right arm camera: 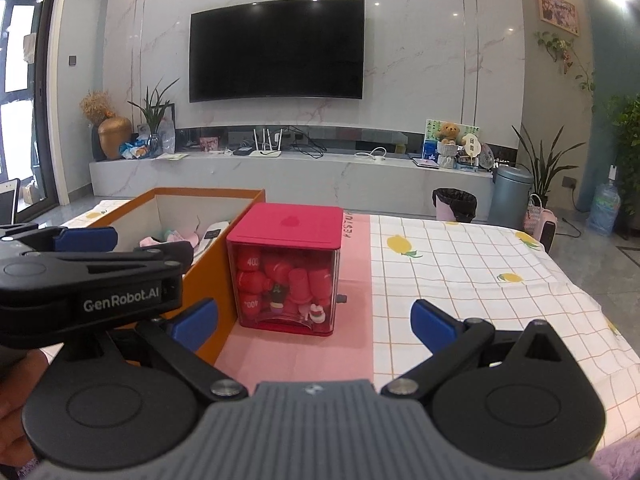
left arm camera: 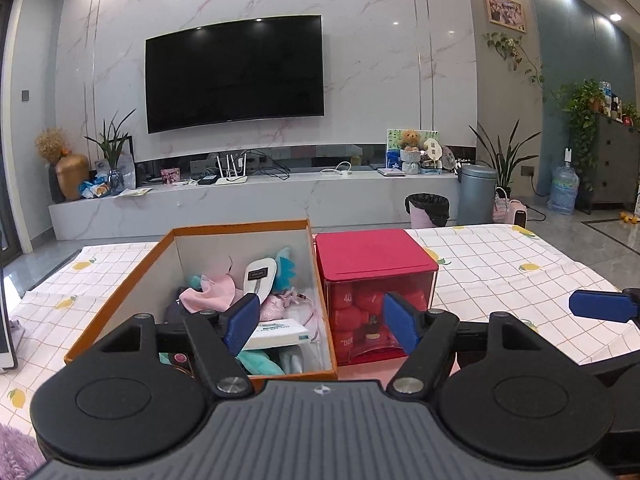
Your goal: Organize soft objects
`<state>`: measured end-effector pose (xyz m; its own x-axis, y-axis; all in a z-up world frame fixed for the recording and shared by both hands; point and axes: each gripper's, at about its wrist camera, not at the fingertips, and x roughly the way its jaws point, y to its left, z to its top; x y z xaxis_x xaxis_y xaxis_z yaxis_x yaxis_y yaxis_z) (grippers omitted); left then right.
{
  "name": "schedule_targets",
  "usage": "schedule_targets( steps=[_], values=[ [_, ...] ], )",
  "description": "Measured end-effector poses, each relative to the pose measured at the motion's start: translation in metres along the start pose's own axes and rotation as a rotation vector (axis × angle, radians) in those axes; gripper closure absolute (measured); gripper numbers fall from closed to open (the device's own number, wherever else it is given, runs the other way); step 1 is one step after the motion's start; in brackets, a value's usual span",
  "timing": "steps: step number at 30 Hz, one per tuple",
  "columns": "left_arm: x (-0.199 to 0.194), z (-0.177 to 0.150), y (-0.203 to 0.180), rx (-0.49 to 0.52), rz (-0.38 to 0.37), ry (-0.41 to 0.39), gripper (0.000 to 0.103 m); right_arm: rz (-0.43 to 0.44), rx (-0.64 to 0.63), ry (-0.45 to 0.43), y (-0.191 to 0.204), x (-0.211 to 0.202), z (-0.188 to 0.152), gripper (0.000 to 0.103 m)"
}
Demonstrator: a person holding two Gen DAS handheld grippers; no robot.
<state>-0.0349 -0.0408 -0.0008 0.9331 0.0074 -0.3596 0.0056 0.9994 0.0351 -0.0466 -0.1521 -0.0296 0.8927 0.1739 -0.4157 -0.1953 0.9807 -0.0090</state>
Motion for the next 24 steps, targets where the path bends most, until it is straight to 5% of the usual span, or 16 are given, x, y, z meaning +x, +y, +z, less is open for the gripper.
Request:
schedule_targets(
  steps=[24],
  values=[
    [-0.0009, -0.0023, -0.0002, -0.027, 0.002, 0.015, 0.020, -0.009, 0.000, 0.032, -0.0009, 0.0028, 0.0010, 0.003]
  ],
)
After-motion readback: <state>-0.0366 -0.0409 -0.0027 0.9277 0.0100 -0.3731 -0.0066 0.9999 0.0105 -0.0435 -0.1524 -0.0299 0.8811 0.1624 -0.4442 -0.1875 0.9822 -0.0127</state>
